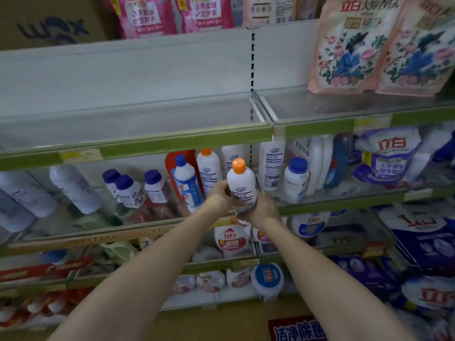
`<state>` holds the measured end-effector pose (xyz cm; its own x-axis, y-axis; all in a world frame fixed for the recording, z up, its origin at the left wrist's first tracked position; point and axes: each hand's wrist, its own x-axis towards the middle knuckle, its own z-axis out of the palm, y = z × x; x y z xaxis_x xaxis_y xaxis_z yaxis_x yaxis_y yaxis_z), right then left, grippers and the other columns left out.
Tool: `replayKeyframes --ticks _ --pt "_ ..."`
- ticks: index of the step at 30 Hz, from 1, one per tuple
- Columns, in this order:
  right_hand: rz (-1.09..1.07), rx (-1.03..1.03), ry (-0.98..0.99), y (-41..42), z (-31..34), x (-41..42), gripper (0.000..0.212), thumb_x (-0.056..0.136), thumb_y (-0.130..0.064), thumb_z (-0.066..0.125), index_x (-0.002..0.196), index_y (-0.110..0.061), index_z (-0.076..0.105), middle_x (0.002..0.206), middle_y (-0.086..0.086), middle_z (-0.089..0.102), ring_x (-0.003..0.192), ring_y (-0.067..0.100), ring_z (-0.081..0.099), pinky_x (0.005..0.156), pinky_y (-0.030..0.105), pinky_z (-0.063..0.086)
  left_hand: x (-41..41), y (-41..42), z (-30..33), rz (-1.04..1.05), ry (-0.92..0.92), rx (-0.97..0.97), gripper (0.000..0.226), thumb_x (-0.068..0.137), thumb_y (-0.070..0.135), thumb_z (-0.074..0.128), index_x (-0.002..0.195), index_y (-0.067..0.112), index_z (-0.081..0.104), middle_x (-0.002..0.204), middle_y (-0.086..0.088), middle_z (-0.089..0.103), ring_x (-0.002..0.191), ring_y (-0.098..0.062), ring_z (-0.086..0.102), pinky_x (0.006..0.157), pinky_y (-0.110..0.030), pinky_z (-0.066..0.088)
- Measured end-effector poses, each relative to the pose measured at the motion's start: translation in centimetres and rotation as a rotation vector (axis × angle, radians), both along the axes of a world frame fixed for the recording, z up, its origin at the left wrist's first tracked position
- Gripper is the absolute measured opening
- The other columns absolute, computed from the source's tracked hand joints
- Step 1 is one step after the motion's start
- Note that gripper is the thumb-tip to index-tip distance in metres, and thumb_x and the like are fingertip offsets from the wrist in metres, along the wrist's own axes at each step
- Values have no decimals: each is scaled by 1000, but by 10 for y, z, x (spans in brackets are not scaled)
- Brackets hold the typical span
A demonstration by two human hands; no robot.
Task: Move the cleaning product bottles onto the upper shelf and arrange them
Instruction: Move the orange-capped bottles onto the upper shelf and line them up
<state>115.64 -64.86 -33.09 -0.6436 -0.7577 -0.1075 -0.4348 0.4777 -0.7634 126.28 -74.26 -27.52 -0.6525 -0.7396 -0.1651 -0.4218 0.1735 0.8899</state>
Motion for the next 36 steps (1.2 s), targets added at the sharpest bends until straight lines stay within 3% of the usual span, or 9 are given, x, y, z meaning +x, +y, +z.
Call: replayKeyframes --ticks 4,7,10,12,16,20,26,31,36 --pt "43 133 -32 29 5 36 39 63 -39 88 93 -33 63 87 -6 72 79 15 71 73 41 62 38 13 -13 -44 59 110 50 69 0 87 112 15 67 108 -2 73 107 -24 67 99 -49 53" --pt "63 168 -28 61 5 63 47 61 -44 85 101 -28 68 93 -1 73 83 18 70 78 42 62 64 25 -25 -79 108 243 58 63 -2 90 112 18 67 107 -3 75 104 -24 70 96 -50 56" --pt "37 187 -136 94 1 89 45 68 -34 87 106 -28 64 97 -3 71 85 16 69 66 35 61 83 43 -28 -145 102 353 65 64 -1 90 122 11 63 112 -6 74 105 -27 70 92 -45 58" --pt "54 186 -185 113 -1 102 44 69 -32 87 107 -29 64 98 -8 71 86 14 69 62 35 62 92 57 -33 -156 106 391 58 68 -2 87 119 10 61 111 -7 73 99 -25 71 80 -38 60" --pt "38 207 -241 138 -6 120 50 68 -35 87 113 -31 66 105 -8 73 95 15 69 72 40 63 109 83 -37 -169 119 420 48 72 -2 85 114 8 64 104 -7 72 85 -19 70 54 -23 55" --pt "44 181 -302 148 -4 134 52 69 -31 88 115 -31 63 108 -9 72 100 16 68 73 38 62 119 91 -40 -191 103 398 54 69 7 89 118 11 66 111 -8 73 94 -23 72 67 -31 57" --pt "52 125 -402 140 4 144 51 72 -27 87 117 -31 63 109 -8 74 100 17 70 74 33 58 129 88 -27 -102 104 411 52 74 9 87 118 9 59 101 -7 72 82 -19 72 55 -26 56" --pt "59 109 -428 135 12 144 40 77 -25 84 111 -29 63 104 -6 73 92 14 69 64 24 49 126 82 -25 -52 83 446 50 73 12 88 116 7 63 104 -11 74 91 -30 74 78 -43 61" --pt "38 123 -392 138 6 139 47 71 -32 88 112 -27 65 102 -4 75 93 17 72 72 34 59 119 80 -28 -147 -24 463 43 78 17 85 117 9 68 101 -11 77 88 -30 75 80 -44 62"
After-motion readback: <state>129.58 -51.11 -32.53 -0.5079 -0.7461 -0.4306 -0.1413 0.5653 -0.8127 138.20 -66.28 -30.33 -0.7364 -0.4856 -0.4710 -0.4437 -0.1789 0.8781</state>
